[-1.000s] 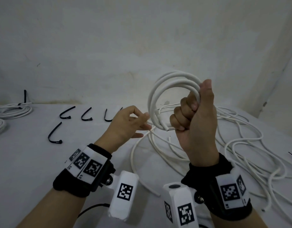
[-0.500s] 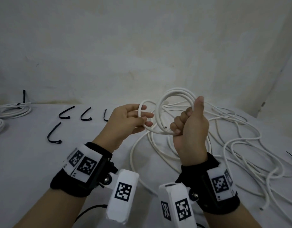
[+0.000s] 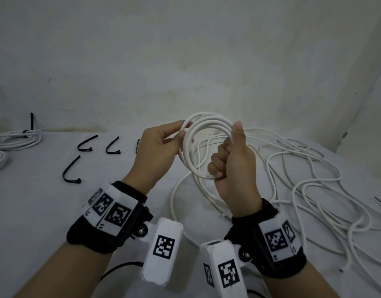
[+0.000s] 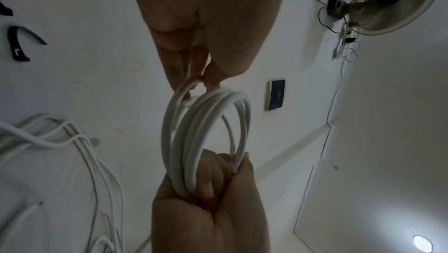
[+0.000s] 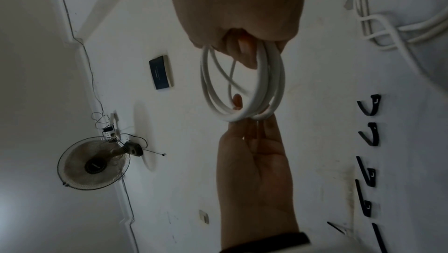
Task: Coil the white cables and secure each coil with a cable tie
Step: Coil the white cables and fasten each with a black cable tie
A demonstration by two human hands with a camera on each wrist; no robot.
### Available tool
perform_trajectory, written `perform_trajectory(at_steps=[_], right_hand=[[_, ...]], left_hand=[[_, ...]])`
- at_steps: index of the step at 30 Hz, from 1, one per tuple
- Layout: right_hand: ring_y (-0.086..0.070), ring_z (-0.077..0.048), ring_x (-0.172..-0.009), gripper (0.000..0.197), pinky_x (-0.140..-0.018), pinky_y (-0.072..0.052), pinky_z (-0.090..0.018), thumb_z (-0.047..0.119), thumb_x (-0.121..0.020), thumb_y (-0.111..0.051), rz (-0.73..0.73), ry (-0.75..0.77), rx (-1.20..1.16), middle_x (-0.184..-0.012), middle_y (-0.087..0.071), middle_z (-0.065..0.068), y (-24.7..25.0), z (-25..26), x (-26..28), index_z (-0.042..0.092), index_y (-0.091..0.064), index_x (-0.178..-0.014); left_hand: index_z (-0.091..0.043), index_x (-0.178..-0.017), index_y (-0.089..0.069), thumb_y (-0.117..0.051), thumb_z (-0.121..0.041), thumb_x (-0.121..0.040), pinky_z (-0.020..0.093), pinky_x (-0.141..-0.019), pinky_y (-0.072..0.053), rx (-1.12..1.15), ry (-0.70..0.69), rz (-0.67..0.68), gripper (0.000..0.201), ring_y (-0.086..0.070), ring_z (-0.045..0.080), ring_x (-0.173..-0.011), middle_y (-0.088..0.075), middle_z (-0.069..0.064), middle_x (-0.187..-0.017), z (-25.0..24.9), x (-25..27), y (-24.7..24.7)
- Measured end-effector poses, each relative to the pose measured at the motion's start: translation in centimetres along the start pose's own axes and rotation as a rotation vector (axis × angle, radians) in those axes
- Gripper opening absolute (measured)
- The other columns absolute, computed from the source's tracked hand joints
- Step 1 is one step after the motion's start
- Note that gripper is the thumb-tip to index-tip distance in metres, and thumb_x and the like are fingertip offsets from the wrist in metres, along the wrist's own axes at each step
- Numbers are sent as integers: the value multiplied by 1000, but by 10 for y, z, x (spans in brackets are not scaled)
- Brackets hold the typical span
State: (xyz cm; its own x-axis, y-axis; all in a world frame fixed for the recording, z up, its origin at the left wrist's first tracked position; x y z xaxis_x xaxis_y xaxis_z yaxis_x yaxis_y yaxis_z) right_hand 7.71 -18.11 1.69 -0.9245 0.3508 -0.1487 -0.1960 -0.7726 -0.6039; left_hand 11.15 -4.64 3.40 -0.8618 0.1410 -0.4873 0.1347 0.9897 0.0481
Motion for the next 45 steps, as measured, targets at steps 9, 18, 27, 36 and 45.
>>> perform_trajectory(at_steps=[9, 18, 27, 36, 45], right_hand=[[-16, -7, -34, 49, -34, -18, -16, 45, -97, -46, -39, 33, -3, -45, -20, 6, 8, 3, -5, 18, -28, -59], [-16, -6, -34, 49, -34, -18, -16, 42, -98, -45, 44, 22, 26, -45, -19, 6, 2, 2, -2, 18, -28, -59], [-17, -7, -34, 47, -34, -18, -16, 41, -98, -46, -1, 56, 60, -44, -21, 6, 6, 1, -6, 17, -30, -60], [-17, -7, -35, 48, -37, -16, -16, 36, -99, -47, 56, 46, 150, -44, -21, 7, 4, -3, -4, 19, -33, -56], [-19, -6, -35, 37, -36, -18, -17, 36, -100, -42, 154, 75, 203, -45, -25, 7, -1, -5, 0, 14, -47, -71]], left_hand=[[-18, -108, -69, -57, -4, -92, 22, -64, -55, 48, 57, 13, 24, -71, 10, -75, -75, 0, -84, -2, 2, 1], [-5, -108, -68, -62, -2, -87, 22, -62, -56, 117, 145, 10, 23, -69, 15, -68, -72, 14, -85, 5, 0, 6], [-11, -101, -67, -51, -6, -93, 26, -70, -58, 173, 301, 257, 18, -72, 18, -80, -75, 6, -86, 2, 2, 6], [-11, -104, -65, -42, -28, -98, 27, -61, -57, -23, 148, 248, 29, -70, 18, -68, -70, 2, -70, -15, 4, 0], [-9, -117, -55, -47, -24, -97, 31, -57, -57, -140, 61, 261, 26, -63, 14, -57, -59, 3, -72, -16, 1, 0]])
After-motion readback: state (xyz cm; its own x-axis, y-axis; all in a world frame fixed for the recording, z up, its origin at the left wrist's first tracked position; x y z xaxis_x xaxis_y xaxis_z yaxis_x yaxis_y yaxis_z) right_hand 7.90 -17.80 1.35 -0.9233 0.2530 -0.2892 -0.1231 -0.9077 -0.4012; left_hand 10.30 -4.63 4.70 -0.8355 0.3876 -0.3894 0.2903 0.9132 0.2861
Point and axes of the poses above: each hand's wrist, its own x-axis away from the middle knuckle, its own y-axis out of the back of the hand, z = x × y, the point moved 4 cm from there along -x, towards the middle knuckle
